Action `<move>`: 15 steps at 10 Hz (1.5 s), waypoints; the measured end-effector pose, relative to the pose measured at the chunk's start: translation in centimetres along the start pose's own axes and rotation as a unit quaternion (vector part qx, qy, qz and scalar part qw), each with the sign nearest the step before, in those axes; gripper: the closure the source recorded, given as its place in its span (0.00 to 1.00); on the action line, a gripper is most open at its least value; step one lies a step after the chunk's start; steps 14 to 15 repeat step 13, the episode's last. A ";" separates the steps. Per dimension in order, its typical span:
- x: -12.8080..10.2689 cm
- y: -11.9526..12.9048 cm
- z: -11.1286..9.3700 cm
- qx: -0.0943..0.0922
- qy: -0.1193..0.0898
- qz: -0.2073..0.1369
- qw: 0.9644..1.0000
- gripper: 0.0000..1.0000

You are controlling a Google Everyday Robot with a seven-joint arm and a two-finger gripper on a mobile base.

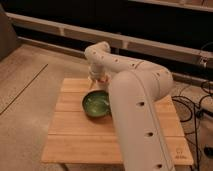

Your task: Pick up the ceramic cup

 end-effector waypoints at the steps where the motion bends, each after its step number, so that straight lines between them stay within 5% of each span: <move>1: 0.0 -0.1 0.5 -0.004 0.004 0.000 1.000 0.53; 6: -0.4 -1.6 0.4 0.006 0.010 0.007 1.000 0.99; 8: -0.6 -4.4 -2.3 0.046 -0.002 0.033 0.998 1.00; 11: -0.7 -7.7 -9.3 0.117 -0.046 0.062 0.990 1.00; 13: -0.5 -7.6 -12.5 0.135 -0.067 0.067 0.986 1.00; 15: -0.5 -7.6 -12.5 0.135 -0.067 0.067 0.986 1.00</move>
